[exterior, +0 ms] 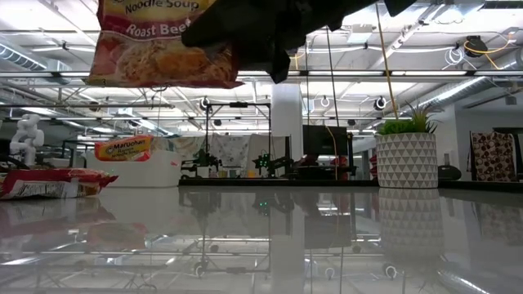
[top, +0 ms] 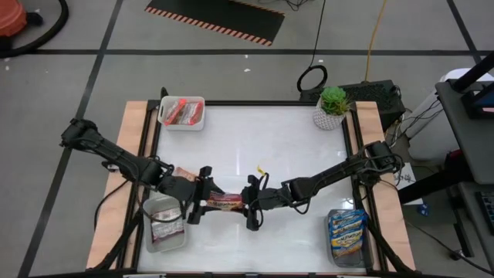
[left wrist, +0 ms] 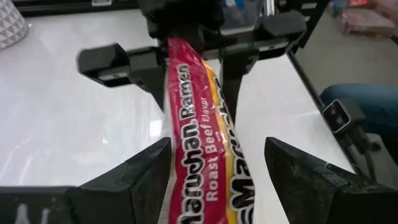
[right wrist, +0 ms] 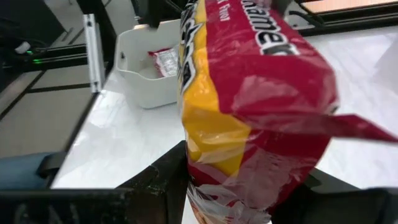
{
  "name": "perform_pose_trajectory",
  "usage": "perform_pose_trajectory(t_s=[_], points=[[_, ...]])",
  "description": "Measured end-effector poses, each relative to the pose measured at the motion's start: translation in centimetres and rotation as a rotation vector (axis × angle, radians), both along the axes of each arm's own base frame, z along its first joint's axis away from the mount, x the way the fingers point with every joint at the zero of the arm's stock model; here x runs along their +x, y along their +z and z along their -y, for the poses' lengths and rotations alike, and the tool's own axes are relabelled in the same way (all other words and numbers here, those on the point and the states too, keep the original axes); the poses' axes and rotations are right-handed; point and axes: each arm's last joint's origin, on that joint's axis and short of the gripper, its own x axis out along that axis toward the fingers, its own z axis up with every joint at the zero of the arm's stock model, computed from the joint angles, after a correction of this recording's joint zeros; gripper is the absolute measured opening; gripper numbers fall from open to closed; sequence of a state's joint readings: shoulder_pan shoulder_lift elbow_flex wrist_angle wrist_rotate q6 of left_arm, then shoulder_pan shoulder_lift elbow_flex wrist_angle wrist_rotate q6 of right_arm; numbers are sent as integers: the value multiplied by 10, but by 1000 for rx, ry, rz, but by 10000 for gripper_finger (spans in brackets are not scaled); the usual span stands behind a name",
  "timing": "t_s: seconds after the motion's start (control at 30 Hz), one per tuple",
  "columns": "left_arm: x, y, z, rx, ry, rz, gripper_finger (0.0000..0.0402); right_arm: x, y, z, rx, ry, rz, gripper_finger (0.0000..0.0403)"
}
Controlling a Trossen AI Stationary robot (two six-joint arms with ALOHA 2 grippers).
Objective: Sort Maruchan noodles
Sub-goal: Put the bottom red noodle pack into the gray bin
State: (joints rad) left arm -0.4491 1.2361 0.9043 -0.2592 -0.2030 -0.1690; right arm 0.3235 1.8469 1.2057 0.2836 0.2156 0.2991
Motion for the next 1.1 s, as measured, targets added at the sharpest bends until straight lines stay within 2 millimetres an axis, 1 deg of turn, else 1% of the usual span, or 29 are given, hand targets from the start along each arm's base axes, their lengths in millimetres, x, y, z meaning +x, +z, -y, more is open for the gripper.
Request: perform_pose_trajectory(t_s=[0.2,0.5,0.6,0.77,0.87,0.97,1.1], points=[[6,-6,-4,18,17,-19,259,0,0,2,-77,-46,10,155],[7,-6,-6,6,38,-22,255,0,1,3,-149,-50,20,155],[6,-6,-4,-12,47,-25,233,1,2,4,-176,-63,34,155],[6,-5,-4,-15,50,-20,170,3,7,3,-178,-56,96,155],[5,-5,-2,-11,45,-19,138,3,8,3,-181,-47,104,155],[4,-5,-1,7,34,-16,124,3,8,2,-181,-44,106,155],[1,-4,2,24,39,-15,124,4,10,3,-212,-85,123,162]])
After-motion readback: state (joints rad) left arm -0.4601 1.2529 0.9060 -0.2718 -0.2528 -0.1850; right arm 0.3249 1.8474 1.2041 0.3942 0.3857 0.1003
